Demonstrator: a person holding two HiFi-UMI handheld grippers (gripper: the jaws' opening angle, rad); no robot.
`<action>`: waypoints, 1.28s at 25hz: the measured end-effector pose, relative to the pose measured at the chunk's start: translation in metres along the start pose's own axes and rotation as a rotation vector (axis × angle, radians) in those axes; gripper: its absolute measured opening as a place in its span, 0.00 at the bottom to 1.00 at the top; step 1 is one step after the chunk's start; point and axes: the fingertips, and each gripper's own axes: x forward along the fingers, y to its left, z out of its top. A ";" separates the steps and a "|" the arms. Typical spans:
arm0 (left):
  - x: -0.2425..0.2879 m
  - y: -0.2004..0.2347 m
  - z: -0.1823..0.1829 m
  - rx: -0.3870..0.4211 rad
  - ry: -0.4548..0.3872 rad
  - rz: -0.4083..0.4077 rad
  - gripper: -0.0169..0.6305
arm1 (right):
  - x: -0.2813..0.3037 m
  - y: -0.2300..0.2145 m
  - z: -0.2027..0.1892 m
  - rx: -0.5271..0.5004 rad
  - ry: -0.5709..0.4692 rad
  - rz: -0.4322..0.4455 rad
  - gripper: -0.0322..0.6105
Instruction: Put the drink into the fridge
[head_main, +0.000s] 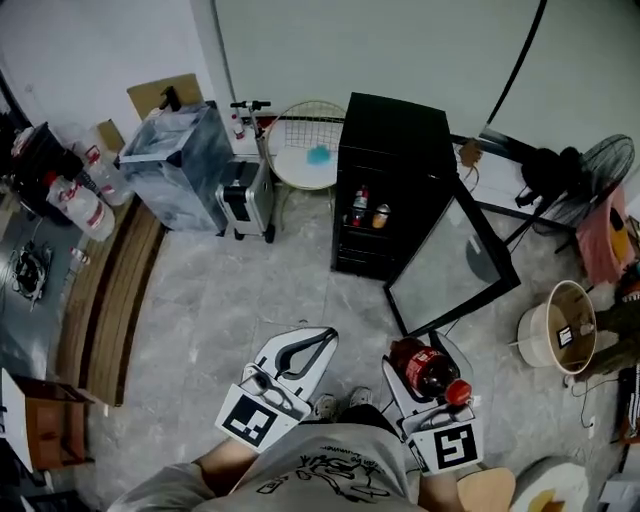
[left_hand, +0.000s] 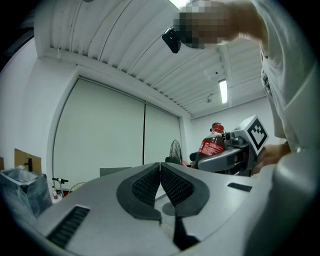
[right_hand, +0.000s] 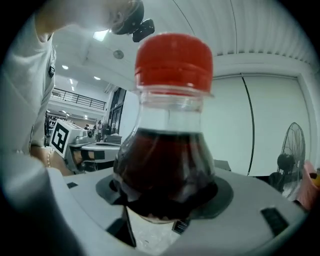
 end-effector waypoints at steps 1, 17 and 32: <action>-0.002 0.001 -0.001 0.000 0.002 0.001 0.06 | 0.001 0.001 0.000 0.000 -0.002 0.000 0.54; 0.038 0.031 -0.003 0.016 -0.012 0.050 0.06 | 0.030 -0.038 -0.003 -0.016 -0.008 0.016 0.54; 0.150 0.039 0.013 0.053 -0.014 0.039 0.06 | 0.062 -0.145 -0.003 -0.001 -0.024 0.013 0.54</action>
